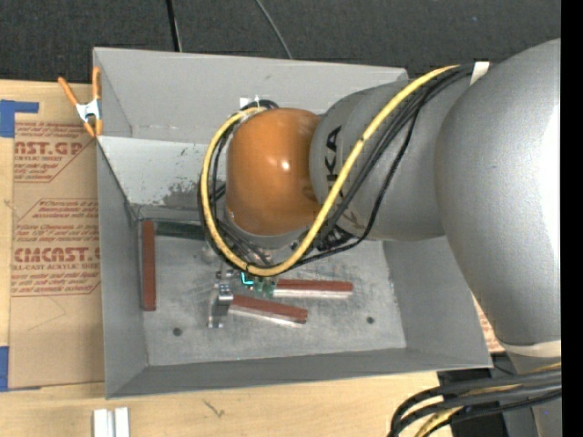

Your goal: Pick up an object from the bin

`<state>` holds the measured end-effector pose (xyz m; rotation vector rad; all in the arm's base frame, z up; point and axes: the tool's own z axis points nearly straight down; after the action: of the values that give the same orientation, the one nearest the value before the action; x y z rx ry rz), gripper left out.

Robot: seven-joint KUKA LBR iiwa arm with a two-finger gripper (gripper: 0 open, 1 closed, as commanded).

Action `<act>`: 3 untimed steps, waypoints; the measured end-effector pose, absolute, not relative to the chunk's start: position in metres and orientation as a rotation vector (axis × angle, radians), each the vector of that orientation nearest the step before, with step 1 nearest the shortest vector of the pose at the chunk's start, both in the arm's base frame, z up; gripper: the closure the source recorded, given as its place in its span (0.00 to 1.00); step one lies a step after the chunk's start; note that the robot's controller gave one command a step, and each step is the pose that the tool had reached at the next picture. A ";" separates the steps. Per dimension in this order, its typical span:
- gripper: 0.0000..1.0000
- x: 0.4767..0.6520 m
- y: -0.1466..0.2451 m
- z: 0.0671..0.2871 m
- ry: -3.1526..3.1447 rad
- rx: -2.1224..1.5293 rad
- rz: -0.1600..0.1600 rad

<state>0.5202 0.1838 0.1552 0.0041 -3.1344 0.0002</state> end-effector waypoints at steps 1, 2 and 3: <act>0.00 0.522 0.183 0.160 -3.142 0.001 -0.002; 1.00 0.501 0.121 0.074 -3.135 0.233 -0.005; 1.00 0.501 0.121 0.074 -3.135 0.233 -0.005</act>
Offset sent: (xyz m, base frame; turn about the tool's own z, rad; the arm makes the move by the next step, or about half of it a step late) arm -0.0208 -0.0655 -0.0852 -0.1446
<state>0.5009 0.1206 0.0744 0.2330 -3.1347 -0.0050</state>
